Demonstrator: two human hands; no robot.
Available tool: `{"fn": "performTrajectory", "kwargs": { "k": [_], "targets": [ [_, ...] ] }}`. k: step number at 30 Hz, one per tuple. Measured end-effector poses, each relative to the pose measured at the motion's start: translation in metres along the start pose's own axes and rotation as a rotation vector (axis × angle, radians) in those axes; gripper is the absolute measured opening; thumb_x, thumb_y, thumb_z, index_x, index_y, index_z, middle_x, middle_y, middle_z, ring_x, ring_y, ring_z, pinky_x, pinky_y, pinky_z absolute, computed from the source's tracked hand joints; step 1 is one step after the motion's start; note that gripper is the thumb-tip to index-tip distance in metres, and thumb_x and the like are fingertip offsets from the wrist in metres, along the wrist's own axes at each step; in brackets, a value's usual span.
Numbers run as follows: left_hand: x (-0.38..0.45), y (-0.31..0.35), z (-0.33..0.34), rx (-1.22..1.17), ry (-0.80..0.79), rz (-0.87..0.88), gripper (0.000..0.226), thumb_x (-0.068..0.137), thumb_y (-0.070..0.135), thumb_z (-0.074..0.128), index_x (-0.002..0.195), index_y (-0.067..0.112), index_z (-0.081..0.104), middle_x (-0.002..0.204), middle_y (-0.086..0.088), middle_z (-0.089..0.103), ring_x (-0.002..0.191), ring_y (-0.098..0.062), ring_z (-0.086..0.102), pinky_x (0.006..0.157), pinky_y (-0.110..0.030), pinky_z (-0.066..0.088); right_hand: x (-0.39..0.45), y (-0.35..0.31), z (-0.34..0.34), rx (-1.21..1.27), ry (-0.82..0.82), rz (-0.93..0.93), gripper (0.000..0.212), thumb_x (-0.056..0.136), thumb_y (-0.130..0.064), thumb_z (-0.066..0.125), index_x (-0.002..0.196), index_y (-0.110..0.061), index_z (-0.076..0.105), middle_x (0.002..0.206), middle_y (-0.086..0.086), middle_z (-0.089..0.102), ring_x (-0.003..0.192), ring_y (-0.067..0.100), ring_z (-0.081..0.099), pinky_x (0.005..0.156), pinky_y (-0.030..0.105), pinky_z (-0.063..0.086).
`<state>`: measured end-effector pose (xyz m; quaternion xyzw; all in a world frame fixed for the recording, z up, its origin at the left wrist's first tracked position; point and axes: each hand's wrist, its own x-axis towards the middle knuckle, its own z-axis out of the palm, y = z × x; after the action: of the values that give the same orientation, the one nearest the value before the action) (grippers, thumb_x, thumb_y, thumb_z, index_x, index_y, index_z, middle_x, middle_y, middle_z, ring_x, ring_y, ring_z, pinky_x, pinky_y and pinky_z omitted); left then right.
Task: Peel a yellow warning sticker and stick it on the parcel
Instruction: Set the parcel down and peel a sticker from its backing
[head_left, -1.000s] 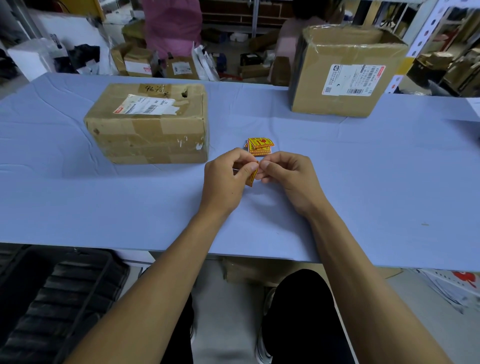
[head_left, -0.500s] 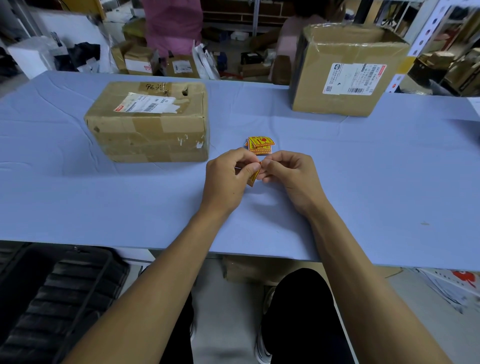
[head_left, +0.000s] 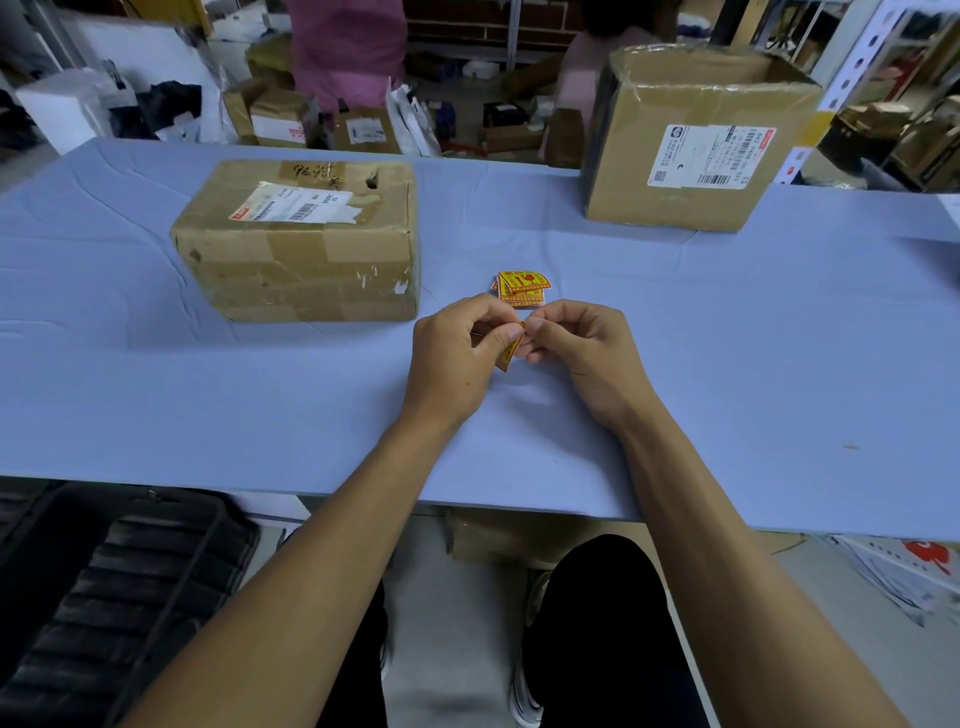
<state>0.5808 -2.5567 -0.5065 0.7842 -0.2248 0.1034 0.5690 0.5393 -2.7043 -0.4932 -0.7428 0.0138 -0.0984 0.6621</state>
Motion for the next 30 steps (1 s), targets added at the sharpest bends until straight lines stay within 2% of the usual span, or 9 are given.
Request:
{"fn": "performTrajectory", "kwargs": {
  "k": [5,12,15,18,21,24,26,30],
  "targets": [
    [0.0002,-0.0005,0.0005,-0.023,-0.007,-0.025,0.009,0.084,0.006,0.069,0.082,0.014,0.072,0.068,0.010,0.066,0.063,-0.002,0.059,0.065,-0.013,0.047,0.0003,0.0010,-0.0001,-0.014,-0.016,-0.020,0.017,0.095,0.002,0.055,0.084,0.003,0.067,0.071,0.010,0.068,0.065,0.009,0.064,0.070,0.022,0.054],
    [-0.0010,0.0034,0.0002,-0.081,-0.025,-0.066,0.008,0.083,0.007,0.072,0.080,0.014,0.073,0.063,-0.002,0.067,0.056,-0.004,0.059,0.062,-0.018,0.049,0.0010,0.0036,0.0016,-0.048,0.012,-0.023,0.018,0.093,0.004,0.055,0.078,-0.002,0.065,0.069,0.011,0.064,0.065,0.013,0.059,0.070,0.027,0.051],
    [-0.0005,0.0023,-0.0005,-0.100,-0.022,-0.088,0.008,0.083,0.007,0.072,0.080,0.015,0.073,0.065,0.003,0.069,0.058,-0.002,0.061,0.064,-0.020,0.052,0.0011,0.0042,0.0018,-0.064,0.015,-0.025,0.017,0.092,0.003,0.057,0.078,-0.002,0.065,0.068,0.009,0.063,0.067,0.017,0.057,0.071,0.031,0.050],
    [-0.0013,0.0035,-0.0002,-0.084,-0.014,-0.098,0.009,0.084,0.007,0.070,0.080,0.014,0.074,0.066,0.006,0.069,0.059,0.002,0.062,0.063,-0.015,0.049,0.0007,0.0048,0.0027,-0.090,0.019,-0.034,0.015,0.090,0.000,0.060,0.076,-0.003,0.065,0.067,0.006,0.064,0.068,0.017,0.056,0.071,0.036,0.047],
    [-0.0017,0.0047,0.0000,-0.062,0.002,-0.105,0.012,0.083,0.008,0.068,0.076,0.017,0.072,0.065,0.007,0.068,0.058,0.003,0.062,0.061,-0.012,0.047,-0.0004,0.0065,0.0051,-0.144,0.049,-0.061,0.014,0.084,-0.008,0.063,0.071,-0.004,0.062,0.065,0.008,0.062,0.065,0.018,0.048,0.063,0.032,0.037],
    [-0.0018,0.0069,0.0006,-0.036,0.013,-0.114,0.012,0.082,0.010,0.068,0.073,0.018,0.069,0.063,0.004,0.068,0.058,-0.001,0.062,0.061,-0.013,0.047,-0.0015,0.0074,0.0073,-0.193,0.071,-0.078,0.015,0.081,-0.013,0.064,0.072,-0.002,0.061,0.065,0.010,0.059,0.062,0.014,0.043,0.059,0.029,0.033],
    [-0.0028,0.0076,0.0004,-0.033,0.026,-0.120,0.010,0.082,0.011,0.068,0.074,0.016,0.069,0.064,0.000,0.069,0.058,-0.003,0.062,0.061,-0.016,0.049,-0.0015,0.0078,0.0073,-0.200,0.077,-0.073,0.012,0.081,-0.009,0.064,0.070,-0.004,0.060,0.065,0.008,0.058,0.062,0.014,0.043,0.059,0.029,0.034],
    [-0.0041,0.0045,-0.0021,-0.065,0.060,-0.134,0.008,0.079,0.019,0.063,0.074,0.016,0.069,0.066,-0.003,0.069,0.064,-0.016,0.065,0.065,-0.030,0.055,-0.0027,0.0062,0.0072,-0.181,0.094,-0.061,0.006,0.076,-0.002,0.059,0.070,-0.004,0.059,0.067,0.013,0.059,0.064,0.017,0.046,0.062,0.032,0.036]
  ]
}}
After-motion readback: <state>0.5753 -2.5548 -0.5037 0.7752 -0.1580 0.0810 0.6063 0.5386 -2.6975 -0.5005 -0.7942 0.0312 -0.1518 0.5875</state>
